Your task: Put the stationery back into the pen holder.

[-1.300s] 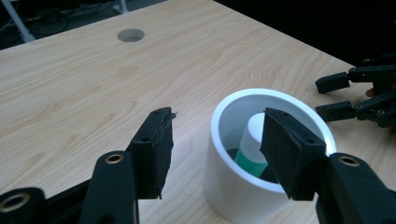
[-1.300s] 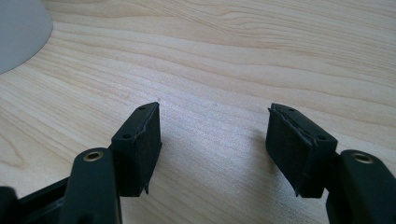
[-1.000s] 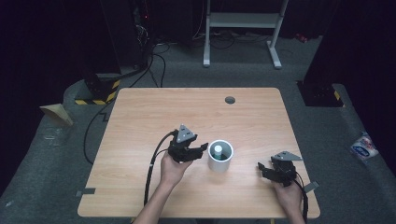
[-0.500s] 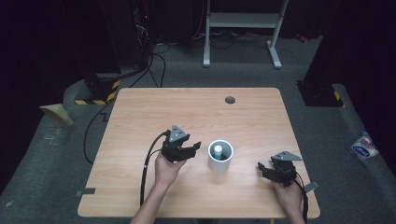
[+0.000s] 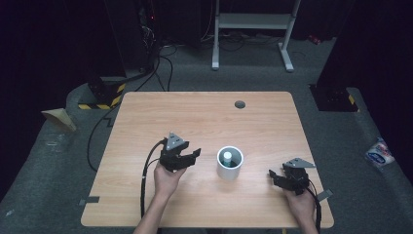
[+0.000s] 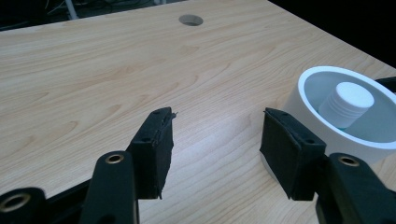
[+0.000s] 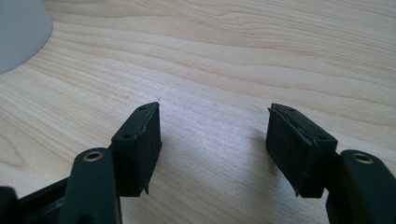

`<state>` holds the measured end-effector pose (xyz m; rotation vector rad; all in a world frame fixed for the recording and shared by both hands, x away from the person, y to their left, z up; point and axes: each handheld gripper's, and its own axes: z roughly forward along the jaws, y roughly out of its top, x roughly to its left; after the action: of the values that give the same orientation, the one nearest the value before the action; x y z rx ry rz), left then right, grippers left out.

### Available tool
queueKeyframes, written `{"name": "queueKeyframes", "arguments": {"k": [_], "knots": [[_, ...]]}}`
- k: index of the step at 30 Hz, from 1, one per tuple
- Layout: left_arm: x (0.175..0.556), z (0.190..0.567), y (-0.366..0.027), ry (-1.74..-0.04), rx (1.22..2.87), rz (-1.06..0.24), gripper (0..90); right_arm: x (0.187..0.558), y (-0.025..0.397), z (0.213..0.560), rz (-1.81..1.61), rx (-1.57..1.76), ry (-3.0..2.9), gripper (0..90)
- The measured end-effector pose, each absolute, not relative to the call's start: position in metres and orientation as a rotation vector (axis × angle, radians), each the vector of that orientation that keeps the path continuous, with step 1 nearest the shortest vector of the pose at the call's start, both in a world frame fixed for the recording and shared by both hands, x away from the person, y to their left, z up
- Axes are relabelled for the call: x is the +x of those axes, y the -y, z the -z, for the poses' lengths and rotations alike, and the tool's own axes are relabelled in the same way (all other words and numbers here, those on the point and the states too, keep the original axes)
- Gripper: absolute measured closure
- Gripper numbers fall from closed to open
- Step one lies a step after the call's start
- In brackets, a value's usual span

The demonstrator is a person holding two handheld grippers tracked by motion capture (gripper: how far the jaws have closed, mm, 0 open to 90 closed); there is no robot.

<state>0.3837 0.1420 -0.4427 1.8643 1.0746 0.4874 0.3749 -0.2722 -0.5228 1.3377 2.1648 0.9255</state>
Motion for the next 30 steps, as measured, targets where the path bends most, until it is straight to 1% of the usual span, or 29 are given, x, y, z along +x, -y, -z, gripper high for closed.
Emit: {"name": "queueKeyframes", "arguments": {"k": [30], "knots": [[0.371, 0.462, -0.171, -1.16, 1.811, -0.461, 43.6, 0.375, 0.272, 0.523, -0.925, 1.338, -2.165, 35.6]]}}
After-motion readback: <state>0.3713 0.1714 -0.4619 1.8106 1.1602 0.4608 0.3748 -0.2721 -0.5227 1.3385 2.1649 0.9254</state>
